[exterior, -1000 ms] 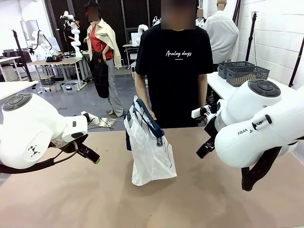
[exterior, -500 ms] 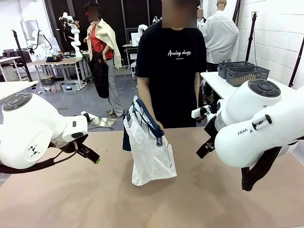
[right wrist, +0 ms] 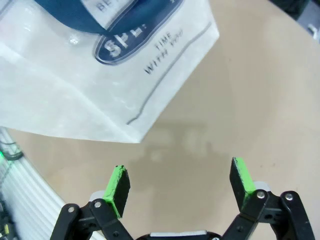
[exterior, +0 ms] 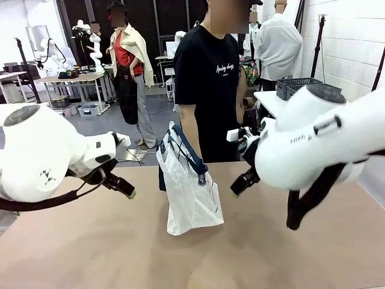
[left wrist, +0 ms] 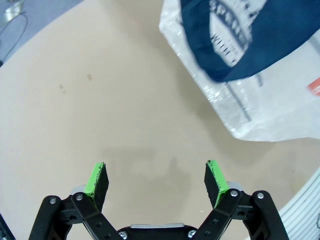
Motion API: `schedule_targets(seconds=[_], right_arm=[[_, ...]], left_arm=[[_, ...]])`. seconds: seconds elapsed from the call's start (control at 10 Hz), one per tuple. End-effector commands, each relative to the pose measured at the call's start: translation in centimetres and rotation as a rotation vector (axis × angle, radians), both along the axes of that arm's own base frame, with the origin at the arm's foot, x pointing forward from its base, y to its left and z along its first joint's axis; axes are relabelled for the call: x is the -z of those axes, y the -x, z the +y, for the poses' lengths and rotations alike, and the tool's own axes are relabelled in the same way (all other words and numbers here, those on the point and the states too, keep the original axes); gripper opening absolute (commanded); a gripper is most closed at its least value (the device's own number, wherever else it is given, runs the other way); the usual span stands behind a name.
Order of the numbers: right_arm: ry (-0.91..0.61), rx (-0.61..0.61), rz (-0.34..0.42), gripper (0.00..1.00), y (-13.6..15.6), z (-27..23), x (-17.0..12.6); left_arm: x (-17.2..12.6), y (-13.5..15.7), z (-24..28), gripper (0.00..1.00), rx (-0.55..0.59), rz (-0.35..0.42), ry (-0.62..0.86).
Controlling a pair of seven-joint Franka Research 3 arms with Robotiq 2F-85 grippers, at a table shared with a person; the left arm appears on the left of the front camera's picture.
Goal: Transfer purchased items from the store into the shopping bag.
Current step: Open the Reusable shopping bag in the center of the table.
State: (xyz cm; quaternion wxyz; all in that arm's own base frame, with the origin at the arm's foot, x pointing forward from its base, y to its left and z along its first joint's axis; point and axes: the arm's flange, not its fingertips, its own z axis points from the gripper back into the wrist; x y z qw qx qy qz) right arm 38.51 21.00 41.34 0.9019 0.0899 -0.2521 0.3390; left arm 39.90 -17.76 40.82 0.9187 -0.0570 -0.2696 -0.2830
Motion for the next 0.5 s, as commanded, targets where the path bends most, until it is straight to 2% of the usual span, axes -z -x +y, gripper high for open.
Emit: schedule_targets(seconds=[0.0, 0.3, 0.4], right_arm=[[0.024, -0.037, 0.033, 1.00, -1.8, -0.6, -3.4], [0.138, -0.038, 0.160, 1.00, -4.6, 2.6, -9.3], [0.152, -0.030, 0.181, 1.00, -5.9, 3.6, -11.3]], left_arm=[[-3.8, -0.8, 0.7, 1.00, -0.012, 0.053, 0.041], [-10.3, -2.3, -1.1, 1.00, -0.066, 0.132, 0.064], [-12.0, -2.8, -1.9, 1.00, -0.075, 0.144, 0.049]])
